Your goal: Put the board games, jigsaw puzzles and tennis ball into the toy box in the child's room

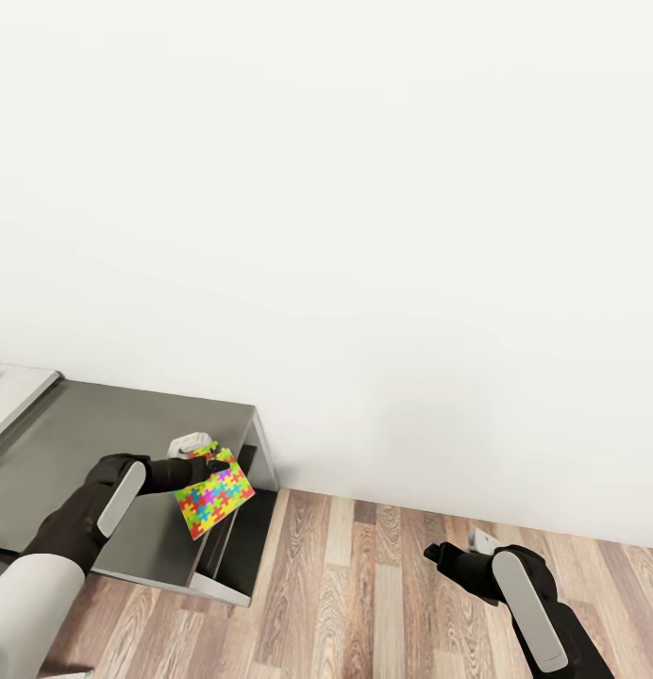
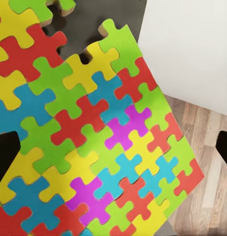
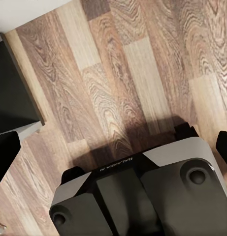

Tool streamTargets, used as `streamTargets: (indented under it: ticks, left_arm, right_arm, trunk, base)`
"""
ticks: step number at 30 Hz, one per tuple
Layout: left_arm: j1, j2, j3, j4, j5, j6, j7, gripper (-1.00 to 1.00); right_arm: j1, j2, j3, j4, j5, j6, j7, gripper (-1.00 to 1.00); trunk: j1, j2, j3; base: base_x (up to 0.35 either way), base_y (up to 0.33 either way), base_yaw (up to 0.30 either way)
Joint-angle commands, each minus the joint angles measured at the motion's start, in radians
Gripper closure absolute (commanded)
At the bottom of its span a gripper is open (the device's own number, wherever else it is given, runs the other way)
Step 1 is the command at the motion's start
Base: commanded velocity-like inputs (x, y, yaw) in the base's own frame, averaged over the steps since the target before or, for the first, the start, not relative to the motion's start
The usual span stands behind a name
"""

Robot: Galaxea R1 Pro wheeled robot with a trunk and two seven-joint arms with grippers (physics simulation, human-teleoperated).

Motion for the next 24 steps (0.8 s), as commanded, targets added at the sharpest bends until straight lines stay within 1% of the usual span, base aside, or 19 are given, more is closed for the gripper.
streamTargets:
  ticks: [1, 5, 7, 9, 11, 13, 21, 24]
  left_arm:
    - [0.0, 0.001, -0.001, 0.015, -0.006, 0.003, -0.003, -1.0]
    - [0.0, 0.003, 0.003, 0.014, -0.004, 0.003, -0.007, -1.0]
    - [0.0, 0.004, 0.005, 0.012, -0.004, 0.003, -0.029, -1.0]
    - [0.0, 0.006, 0.006, 0.01, -0.006, 0.003, -0.071, -1.0]
    - [0.0, 0.021, 0.006, 0.009, -0.007, 0.002, -0.112, -1.0]
    - [0.0, 0.04, 0.007, 0.009, -0.007, 0.001, -0.137, -1.0]
    - [0.0, 0.087, 0.008, 0.008, -0.002, 0.0, -0.163, -1.0]
    - [0.0, 0.096, 0.014, 0.008, -0.001, 0.0, -0.189, -1.0]
  right_arm:
    - [-0.001, 0.0, 0.0, -0.001, -0.011, 0.002, -0.01, -1.0]
    - [0.0, 0.0, 0.0, -0.001, -0.011, 0.002, -0.01, -1.0]
    - [-0.001, 0.0, 0.0, -0.001, -0.01, 0.002, -0.01, -1.0]
    - [-0.001, 0.0, 0.0, -0.001, -0.011, 0.002, -0.01, -1.0]
    - [-0.001, 0.0, 0.0, -0.001, -0.01, 0.002, -0.01, -1.0]
    - [-0.001, 0.0, 0.0, -0.001, -0.011, 0.002, -0.01, -1.0]
    - [-0.001, 0.0, 0.0, -0.001, -0.01, 0.002, -0.01, -1.0]
    - [-0.001, 0.0, 0.0, -0.001, -0.011, 0.002, -0.01, -1.0]
  trunk:
    - [0.001, -0.001, -0.002]
    - [0.001, -0.001, -0.002]
    - [0.001, -0.001, -0.002]
    - [0.001, -0.001, -0.002]
    - [0.001, -0.001, -0.002]
    - [0.001, -0.001, -0.002]
    - [0.001, -0.001, -0.002]
    - [0.001, -0.001, -0.002]
  base:
    - [0.0, -0.002, 0.0]
    - [0.0, 0.0, 0.0]
    - [0.0, 0.0, 0.0]
    - [0.0, 0.0, 0.0]
    - [0.0, 0.0, 0.0]
    - [0.0, 0.0, 0.0]
    - [0.0, 0.0, 0.0]
    - [0.0, 0.0, 0.0]
